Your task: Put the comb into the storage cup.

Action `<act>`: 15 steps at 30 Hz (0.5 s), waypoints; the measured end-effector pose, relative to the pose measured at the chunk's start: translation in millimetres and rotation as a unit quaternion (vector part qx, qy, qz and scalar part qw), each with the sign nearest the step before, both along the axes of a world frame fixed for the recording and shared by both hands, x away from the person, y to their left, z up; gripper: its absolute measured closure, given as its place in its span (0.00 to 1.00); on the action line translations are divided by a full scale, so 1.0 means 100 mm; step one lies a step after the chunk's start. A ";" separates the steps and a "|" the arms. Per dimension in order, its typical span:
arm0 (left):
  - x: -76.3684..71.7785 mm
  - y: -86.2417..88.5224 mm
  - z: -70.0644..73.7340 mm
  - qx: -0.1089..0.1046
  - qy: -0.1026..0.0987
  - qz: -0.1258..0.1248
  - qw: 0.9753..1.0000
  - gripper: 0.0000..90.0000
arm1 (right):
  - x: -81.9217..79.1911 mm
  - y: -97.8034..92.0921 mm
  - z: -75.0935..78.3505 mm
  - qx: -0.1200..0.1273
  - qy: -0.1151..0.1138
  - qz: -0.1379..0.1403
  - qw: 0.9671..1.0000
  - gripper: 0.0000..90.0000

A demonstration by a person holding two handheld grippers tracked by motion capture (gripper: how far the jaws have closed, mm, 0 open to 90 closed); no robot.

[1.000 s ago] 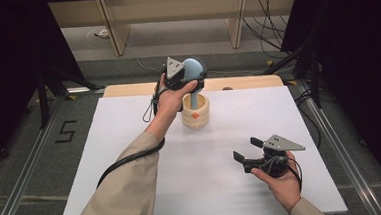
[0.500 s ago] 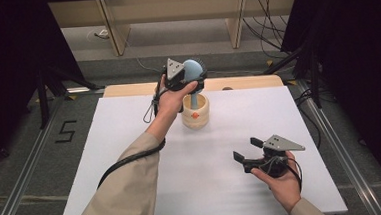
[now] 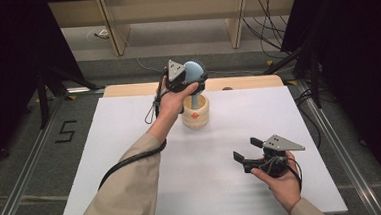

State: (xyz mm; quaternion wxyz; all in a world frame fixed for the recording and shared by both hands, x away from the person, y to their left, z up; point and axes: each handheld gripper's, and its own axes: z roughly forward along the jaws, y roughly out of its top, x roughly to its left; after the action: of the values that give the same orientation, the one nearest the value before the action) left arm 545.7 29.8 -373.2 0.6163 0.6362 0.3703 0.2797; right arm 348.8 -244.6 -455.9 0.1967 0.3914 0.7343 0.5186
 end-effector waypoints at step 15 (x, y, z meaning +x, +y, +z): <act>0.00 0.00 -0.08 0.002 0.006 0.002 1.000 0.22 | 0.00 0.00 0.00 0.000 -0.001 0.001 1.000 0.18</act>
State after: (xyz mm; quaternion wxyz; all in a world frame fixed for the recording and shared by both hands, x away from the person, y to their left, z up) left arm 546.0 30.1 -380.8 0.6121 0.6382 0.3753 0.2777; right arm 348.8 -244.4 -456.1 0.1966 0.3907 0.7342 0.5193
